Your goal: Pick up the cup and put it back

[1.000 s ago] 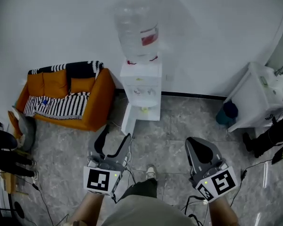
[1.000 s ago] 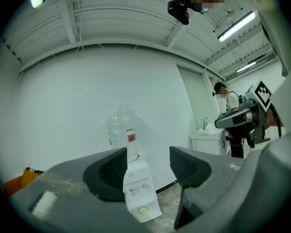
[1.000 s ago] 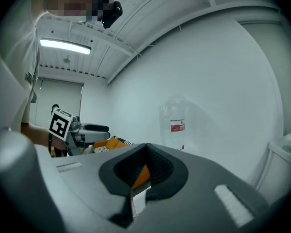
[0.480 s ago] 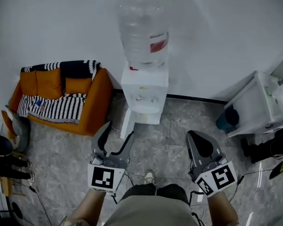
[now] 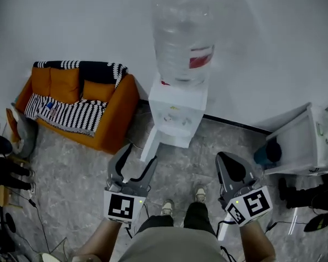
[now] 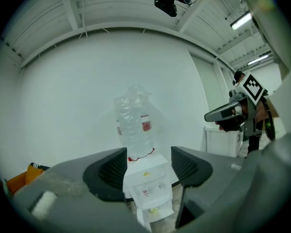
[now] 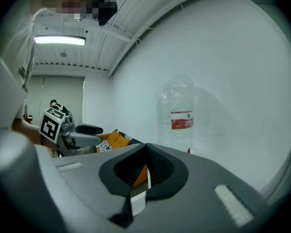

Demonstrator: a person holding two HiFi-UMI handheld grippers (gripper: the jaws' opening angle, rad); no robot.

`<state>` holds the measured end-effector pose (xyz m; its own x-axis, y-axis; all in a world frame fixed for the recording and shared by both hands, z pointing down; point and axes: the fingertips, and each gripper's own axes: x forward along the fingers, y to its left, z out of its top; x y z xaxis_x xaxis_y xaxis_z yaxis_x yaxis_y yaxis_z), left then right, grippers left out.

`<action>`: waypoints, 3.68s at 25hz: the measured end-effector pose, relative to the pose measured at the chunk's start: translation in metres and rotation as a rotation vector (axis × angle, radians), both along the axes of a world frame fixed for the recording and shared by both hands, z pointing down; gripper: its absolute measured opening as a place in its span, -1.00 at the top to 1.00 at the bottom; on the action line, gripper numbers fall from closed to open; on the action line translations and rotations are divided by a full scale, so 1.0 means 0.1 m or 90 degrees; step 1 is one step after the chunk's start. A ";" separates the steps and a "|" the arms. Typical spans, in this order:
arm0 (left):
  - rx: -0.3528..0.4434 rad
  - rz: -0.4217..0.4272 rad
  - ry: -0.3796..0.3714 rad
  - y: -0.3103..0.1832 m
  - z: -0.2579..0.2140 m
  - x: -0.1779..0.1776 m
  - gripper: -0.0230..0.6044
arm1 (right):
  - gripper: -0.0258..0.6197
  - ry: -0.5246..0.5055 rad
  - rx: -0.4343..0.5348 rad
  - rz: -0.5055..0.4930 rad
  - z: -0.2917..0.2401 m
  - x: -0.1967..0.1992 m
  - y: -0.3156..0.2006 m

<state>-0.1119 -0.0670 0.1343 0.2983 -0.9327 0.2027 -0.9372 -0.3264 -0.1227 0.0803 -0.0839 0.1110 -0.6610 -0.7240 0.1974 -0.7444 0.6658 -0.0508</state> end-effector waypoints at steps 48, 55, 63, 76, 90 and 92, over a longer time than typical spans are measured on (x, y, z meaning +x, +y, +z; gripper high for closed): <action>0.094 -0.010 -0.095 -1.24 3.93 0.13 -0.01 | 0.91 -0.037 0.067 -0.201 3.96 -0.55 -1.55; 0.133 0.035 -0.072 -1.26 5.00 0.30 -0.01 | 0.91 -0.040 0.100 -0.198 4.99 -0.48 -1.63; 0.142 0.046 -0.050 -1.41 5.85 0.29 -0.01 | 0.91 -0.043 0.101 -0.188 5.98 -0.41 -1.80; 0.098 0.053 0.036 -1.83 6.74 0.32 -0.01 | 0.91 -0.040 0.117 -0.208 6.78 -0.50 -1.90; 0.104 0.062 0.047 -2.66 7.76 0.34 -0.04 | 0.91 -0.033 0.106 -0.153 7.63 -0.73 -2.15; 0.092 0.061 0.046 -2.76 7.95 0.34 -0.04 | 0.91 -0.037 0.108 -0.138 7.71 -0.75 -2.22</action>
<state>-0.0776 -0.3432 0.9288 0.3961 -0.9172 0.0429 -0.9107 -0.3984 -0.1090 0.0058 -0.3057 0.8825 -0.8105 -0.5843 0.0418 -0.5831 0.8115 0.0367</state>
